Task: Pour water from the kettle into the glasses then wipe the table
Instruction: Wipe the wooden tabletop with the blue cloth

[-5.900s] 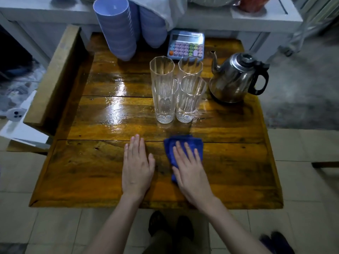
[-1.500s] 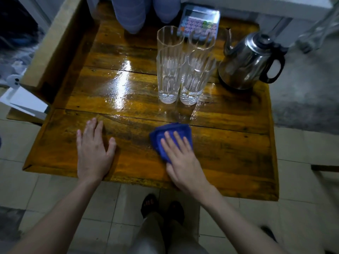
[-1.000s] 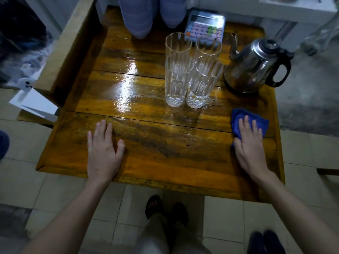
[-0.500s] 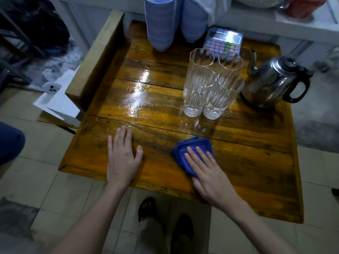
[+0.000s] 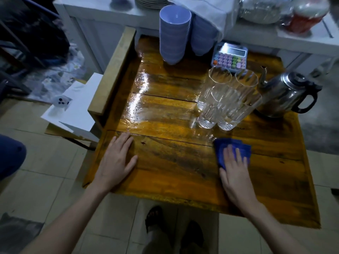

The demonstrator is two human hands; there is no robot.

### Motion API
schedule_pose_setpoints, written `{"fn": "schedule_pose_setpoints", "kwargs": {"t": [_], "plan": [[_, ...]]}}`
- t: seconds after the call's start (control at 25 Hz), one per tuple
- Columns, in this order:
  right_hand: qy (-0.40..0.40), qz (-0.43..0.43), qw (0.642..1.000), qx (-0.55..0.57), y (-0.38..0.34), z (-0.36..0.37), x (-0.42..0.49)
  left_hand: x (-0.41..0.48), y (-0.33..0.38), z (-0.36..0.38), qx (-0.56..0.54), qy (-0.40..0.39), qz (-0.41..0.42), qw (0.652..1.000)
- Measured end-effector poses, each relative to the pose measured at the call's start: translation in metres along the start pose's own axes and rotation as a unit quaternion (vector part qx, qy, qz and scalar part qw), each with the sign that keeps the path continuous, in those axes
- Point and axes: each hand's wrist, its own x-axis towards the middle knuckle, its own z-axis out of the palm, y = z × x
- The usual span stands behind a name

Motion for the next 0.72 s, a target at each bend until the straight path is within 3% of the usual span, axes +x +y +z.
{"fn": "schedule_pose_setpoints", "kwargs": {"t": [0.12,0.24,0.44,0.56,0.72], "plan": [[0.013,-0.122,0.992,0.003,-0.083,0.02,-0.003,0.009,-0.018,0.0,0.001,-0.041,-0.043,0.998],[-0.003,-0.191,0.982,-0.01,-0.149,0.038,0.005,0.007,-0.02,0.005,0.019,-0.043,-0.046,0.998],[-0.026,-0.291,0.953,-0.084,-0.123,0.036,0.002,0.02,-0.028,-0.002,0.029,0.004,-0.036,0.999],[-0.019,-0.232,0.97,-0.075,-0.089,0.027,0.003,0.035,-0.041,-0.006,-0.008,-0.008,-0.031,0.999],[-0.012,-0.119,0.992,-0.04,-0.108,0.032,0.013,0.035,-0.044,-0.001,-0.014,-0.012,-0.031,0.999]]}}
